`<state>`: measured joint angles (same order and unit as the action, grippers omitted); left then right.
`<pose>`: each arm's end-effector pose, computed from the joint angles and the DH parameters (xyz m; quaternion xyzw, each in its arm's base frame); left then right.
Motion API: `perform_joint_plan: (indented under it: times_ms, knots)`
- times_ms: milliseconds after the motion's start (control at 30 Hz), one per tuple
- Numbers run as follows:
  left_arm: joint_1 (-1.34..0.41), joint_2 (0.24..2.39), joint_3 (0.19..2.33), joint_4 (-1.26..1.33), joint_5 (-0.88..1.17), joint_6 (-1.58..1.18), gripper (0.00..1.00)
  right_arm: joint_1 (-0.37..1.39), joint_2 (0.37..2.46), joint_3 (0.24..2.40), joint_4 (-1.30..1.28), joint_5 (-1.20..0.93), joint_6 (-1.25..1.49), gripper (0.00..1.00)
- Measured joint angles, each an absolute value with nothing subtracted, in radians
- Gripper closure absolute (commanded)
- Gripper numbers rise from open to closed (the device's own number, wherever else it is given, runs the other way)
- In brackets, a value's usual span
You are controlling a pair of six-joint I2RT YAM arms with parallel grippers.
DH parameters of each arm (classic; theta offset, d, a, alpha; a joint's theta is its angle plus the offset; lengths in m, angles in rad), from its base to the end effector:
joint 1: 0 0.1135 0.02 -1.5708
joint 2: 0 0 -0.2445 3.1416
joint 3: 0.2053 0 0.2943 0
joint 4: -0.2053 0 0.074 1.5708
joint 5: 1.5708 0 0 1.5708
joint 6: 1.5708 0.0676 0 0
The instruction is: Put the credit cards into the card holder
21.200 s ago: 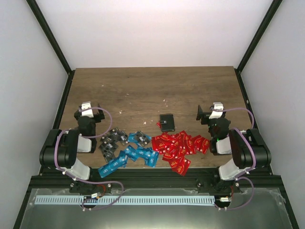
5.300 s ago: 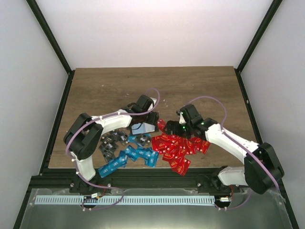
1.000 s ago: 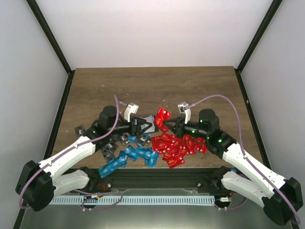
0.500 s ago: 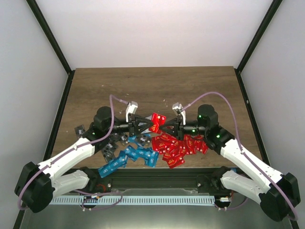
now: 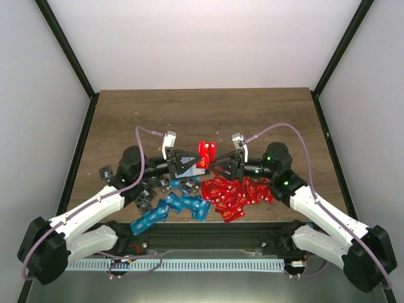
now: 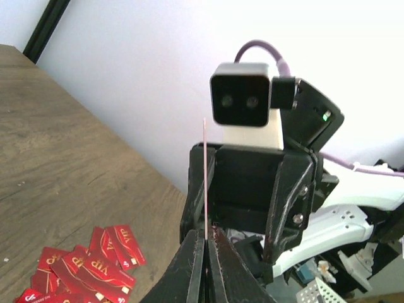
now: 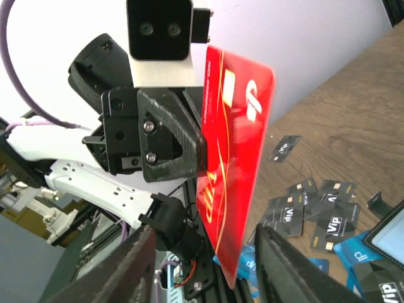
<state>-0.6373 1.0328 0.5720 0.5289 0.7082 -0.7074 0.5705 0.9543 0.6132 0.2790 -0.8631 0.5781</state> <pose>0.2186 -0.2165 0.2576 0.2308 0.6488 -0.6121 0.3888 0.2146 0.1987 0.2658 -0.2839 0.6630 0.5938 0.3567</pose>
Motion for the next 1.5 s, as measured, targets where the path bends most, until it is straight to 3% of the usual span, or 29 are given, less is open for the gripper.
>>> perform_joint_plan:
  times_ms: [400, 533, 633, 867, 1167, 1500]
  knots:
    - [-0.638, 1.049, 0.561, 0.614, 0.672, -0.786, 0.96, 0.570, 1.057, 0.558, 0.602, -0.899, 0.789, 0.99]
    - [-0.636, 1.061, 0.557, 0.622, 0.660, -0.786, 0.95, 0.565, 1.084, 0.563, 0.612, -0.898, 0.795, 0.99]
    - [-0.636, 1.061, 0.550, 0.614, 0.638, -0.775, 0.75, 0.563, 1.097, 0.571, 0.590, -0.891, 0.784, 0.99]
    - [-0.638, 1.061, 0.553, 0.402, 0.462, -0.674, 0.62, 0.491, 1.168, 0.645, 0.435, -0.863, 0.739, 0.99]
    - [-0.618, 1.219, 0.637, 0.096, 0.131, -0.542, 0.73, 0.433, 1.494, 0.722, 0.265, -0.865, 0.724, 0.99]
    - [-0.599, 1.478, 0.722, 0.004, 0.041, -0.481, 0.91, 0.448, 1.763, 0.903, 0.186, -0.880, 0.706, 0.99]
